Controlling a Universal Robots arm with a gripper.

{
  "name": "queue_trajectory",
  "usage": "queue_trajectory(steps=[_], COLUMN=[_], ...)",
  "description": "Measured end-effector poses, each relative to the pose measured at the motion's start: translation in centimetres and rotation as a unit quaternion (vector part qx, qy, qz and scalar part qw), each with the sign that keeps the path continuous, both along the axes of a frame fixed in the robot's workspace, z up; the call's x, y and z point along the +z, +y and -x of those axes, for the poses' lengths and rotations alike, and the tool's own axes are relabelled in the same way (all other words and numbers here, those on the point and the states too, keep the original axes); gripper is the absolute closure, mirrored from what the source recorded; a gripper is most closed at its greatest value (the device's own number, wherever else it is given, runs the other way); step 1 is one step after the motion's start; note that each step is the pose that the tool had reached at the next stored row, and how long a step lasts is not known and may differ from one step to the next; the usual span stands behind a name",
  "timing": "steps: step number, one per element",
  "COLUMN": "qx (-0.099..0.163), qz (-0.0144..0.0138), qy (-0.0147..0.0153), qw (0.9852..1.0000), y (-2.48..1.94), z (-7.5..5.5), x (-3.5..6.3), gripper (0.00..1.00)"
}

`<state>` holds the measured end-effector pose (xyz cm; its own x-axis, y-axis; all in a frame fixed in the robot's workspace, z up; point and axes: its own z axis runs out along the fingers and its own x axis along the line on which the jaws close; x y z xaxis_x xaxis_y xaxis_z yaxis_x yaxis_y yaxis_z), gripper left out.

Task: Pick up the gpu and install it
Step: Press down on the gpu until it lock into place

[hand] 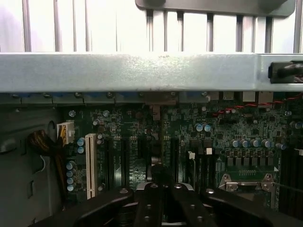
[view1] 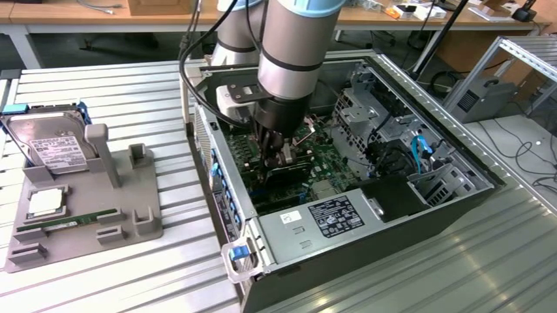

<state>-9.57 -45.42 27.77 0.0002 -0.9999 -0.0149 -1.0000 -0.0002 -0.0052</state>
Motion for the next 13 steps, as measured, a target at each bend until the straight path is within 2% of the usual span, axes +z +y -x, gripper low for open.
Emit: queue_trajectory(steps=[5, 13], qx=[0.000, 0.000], qz=[0.0000, 0.0002], qy=[0.0001, -0.0001], qw=[1.0000, 1.0000], y=[0.17, 0.25], z=[0.6, 2.0], x=[0.09, -0.47], gripper=[0.89, 0.89])
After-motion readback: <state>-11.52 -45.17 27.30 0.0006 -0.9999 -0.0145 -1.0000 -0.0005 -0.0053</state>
